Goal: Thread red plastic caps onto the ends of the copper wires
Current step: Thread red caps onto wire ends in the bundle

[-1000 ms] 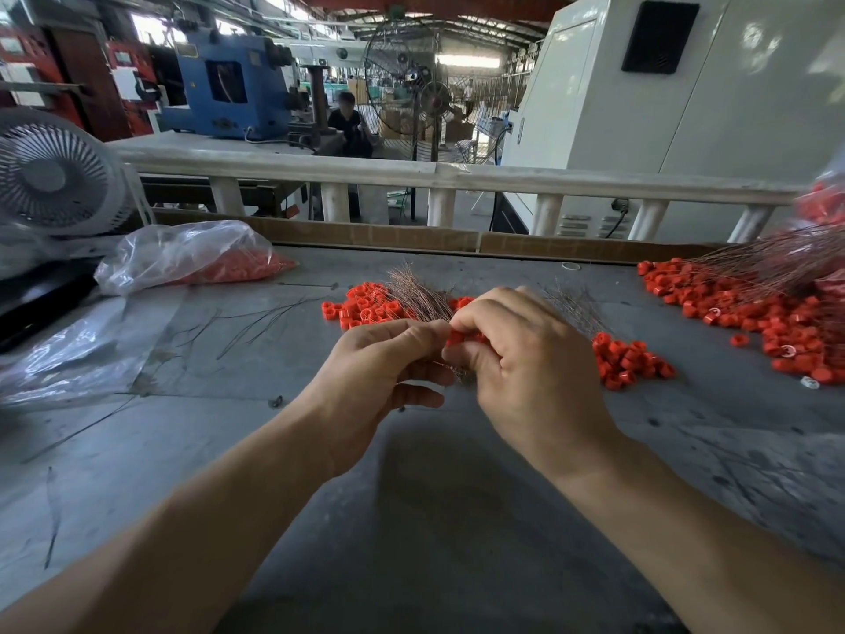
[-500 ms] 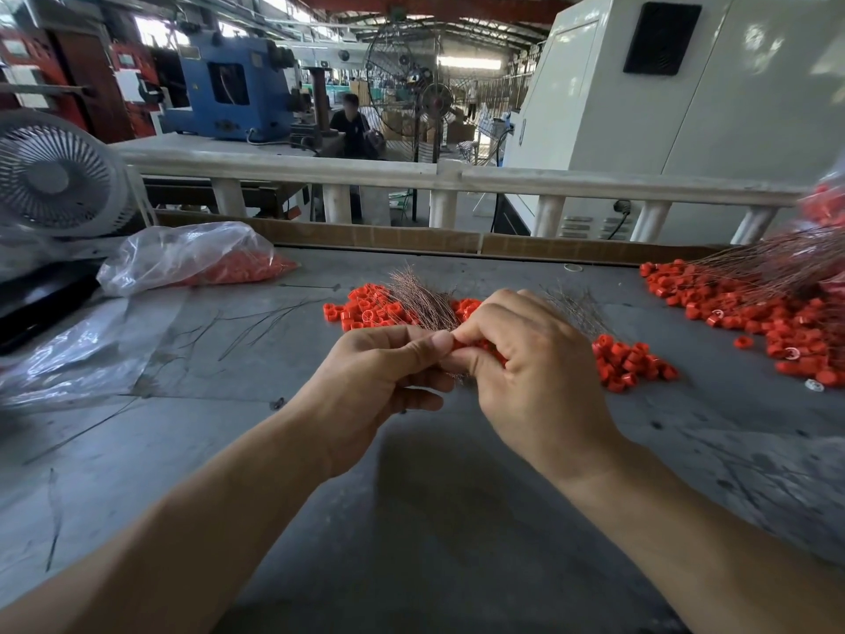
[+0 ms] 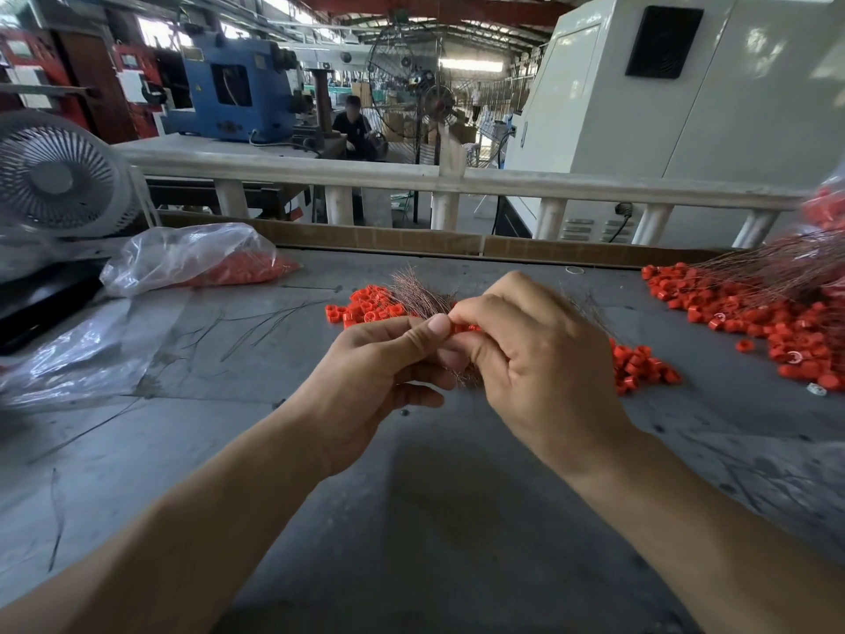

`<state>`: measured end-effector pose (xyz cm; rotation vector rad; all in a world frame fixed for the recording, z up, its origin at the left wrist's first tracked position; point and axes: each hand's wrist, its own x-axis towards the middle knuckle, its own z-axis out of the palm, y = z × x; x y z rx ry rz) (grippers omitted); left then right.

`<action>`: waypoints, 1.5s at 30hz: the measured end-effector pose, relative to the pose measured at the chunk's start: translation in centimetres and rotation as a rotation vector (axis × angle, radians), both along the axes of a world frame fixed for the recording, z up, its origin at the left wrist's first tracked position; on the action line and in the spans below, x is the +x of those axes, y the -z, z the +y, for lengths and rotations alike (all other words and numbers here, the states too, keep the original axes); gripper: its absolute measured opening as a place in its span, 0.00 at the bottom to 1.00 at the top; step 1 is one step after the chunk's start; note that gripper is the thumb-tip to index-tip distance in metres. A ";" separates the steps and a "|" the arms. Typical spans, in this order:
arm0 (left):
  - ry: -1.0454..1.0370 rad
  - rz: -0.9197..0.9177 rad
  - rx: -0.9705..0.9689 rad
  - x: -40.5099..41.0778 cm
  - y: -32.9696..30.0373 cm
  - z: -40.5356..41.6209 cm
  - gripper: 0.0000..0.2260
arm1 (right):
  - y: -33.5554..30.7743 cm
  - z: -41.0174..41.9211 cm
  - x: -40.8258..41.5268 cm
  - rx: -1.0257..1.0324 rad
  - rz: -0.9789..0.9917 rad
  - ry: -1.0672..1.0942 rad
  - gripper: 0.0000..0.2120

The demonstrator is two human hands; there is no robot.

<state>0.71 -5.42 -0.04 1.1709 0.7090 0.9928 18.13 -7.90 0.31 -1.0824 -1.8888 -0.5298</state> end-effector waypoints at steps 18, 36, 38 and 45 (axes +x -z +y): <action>-0.163 0.000 0.058 -0.5 0.5 0.7 0.10 | 1.5 0.2 -0.2 -0.314 0.094 -0.229 0.07; -0.301 -0.001 -0.004 -0.7 0.5 0.9 0.05 | 1.5 0.5 0.2 -0.348 0.035 -0.204 0.07; -0.308 -0.002 -0.011 -0.7 0.5 1.0 0.06 | 1.5 0.4 0.2 -0.358 0.029 -0.197 0.07; -0.294 -0.019 -0.042 -1.0 0.5 1.1 0.05 | 1.4 0.4 0.0 -0.367 0.039 -0.201 0.06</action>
